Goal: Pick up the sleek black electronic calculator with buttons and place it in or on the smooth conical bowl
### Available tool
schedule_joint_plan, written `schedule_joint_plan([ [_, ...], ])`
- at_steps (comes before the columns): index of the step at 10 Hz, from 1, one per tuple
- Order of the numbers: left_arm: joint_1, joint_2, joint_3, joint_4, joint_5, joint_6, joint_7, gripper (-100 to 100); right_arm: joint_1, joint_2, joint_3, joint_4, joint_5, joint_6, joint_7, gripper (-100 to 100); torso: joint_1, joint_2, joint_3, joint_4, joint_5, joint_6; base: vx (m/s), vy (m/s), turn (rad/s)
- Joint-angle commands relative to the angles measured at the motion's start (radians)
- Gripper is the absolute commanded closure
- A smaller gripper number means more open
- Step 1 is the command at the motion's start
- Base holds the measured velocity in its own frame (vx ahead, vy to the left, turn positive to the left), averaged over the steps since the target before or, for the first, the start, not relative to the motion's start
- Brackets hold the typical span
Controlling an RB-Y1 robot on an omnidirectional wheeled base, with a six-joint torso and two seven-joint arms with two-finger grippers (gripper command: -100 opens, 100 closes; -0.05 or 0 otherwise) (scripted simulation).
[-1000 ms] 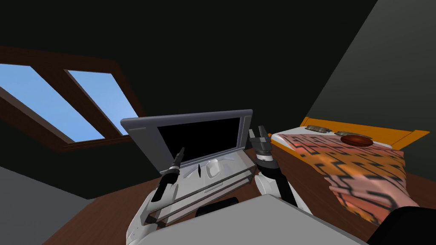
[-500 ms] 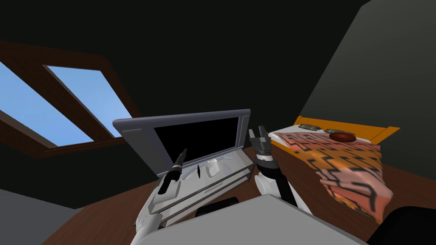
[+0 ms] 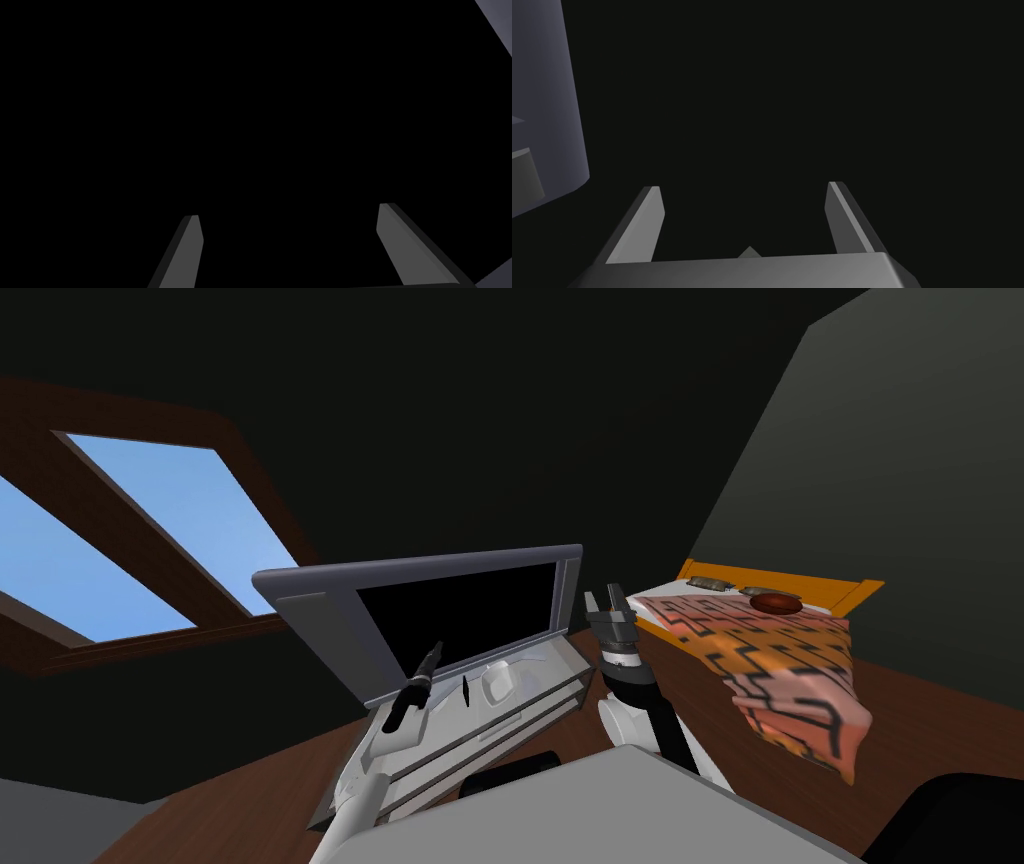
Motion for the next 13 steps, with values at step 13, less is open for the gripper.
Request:
schedule_joint_plan([
  [13,-0.074,0.021,0.004,0.159,0.010,0.062,-0.052,-100,0.000,0.000,0.000,0.000,0.000,0.000,0.000,0,-0.002,-0.001,-0.001,0.000,0.000,-0.001,-0.008,0.008,-0.036],
])
